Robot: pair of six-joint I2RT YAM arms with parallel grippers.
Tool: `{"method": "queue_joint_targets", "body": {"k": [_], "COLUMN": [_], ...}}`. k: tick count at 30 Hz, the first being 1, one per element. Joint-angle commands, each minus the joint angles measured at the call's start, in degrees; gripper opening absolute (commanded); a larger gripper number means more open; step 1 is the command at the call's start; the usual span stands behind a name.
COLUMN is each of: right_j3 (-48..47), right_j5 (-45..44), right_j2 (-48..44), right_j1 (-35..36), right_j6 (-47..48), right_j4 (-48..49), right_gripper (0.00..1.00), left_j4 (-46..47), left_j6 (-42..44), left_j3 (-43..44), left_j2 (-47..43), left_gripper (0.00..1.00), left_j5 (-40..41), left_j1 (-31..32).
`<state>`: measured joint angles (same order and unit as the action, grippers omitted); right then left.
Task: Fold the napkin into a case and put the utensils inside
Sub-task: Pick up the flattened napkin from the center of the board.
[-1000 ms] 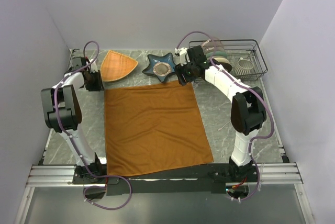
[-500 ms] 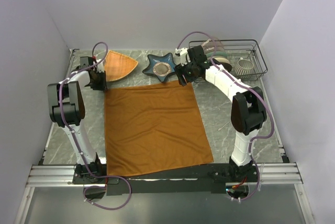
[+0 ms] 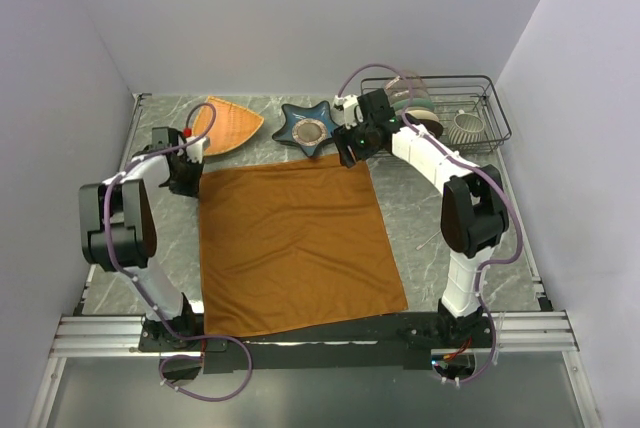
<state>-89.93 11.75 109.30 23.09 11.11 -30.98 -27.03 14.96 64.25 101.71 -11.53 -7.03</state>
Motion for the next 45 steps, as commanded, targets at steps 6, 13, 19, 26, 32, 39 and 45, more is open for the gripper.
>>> {"method": "queue_joint_targets", "body": {"k": [6, 13, 19, 26, 32, 39, 45], "right_j3": [-5.52, -4.82, -4.81, -4.73, -5.25, -5.78, -6.66], "right_j5": [0.81, -0.14, -0.76, -1.29, -0.94, -0.32, 0.29], "right_j2": [3.91, 3.91, 3.73, 3.91, 4.87, 6.36, 8.38], "right_j1": [-0.33, -0.50, -0.59, -1.29, -1.38, -1.56, -1.47], "right_j6": [-1.18, -1.18, -1.62, -1.89, -1.80, -1.71, -2.41], "right_j4": [0.31, 0.83, 1.10, 1.10, 0.84, 0.83, 2.15], "right_gripper": [0.72, 0.72, 0.75, 0.76, 0.76, 0.75, 0.73], "left_j4": [0.48, 2.24, 1.89, 1.10, 1.01, -1.36, -2.24], "left_j6": [-0.53, -7.31, -9.78, -7.32, -4.16, 1.64, 5.34], "left_j3": [0.17, 7.28, 13.97, 14.94, 13.19, 6.17, 1.24], "left_j2": [-5.12, -0.30, 7.62, 13.33, 14.66, 7.72, 2.09], "left_gripper": [0.05, 0.43, 0.46, 0.43, 0.17, 0.01, 0.01], "left_j5": [-0.68, -6.21, -3.15, 3.35, 7.40, 6.43, 6.78], "left_j1": [-2.38, -2.47, -0.62, 1.49, 2.54, 2.63, 2.46]}}
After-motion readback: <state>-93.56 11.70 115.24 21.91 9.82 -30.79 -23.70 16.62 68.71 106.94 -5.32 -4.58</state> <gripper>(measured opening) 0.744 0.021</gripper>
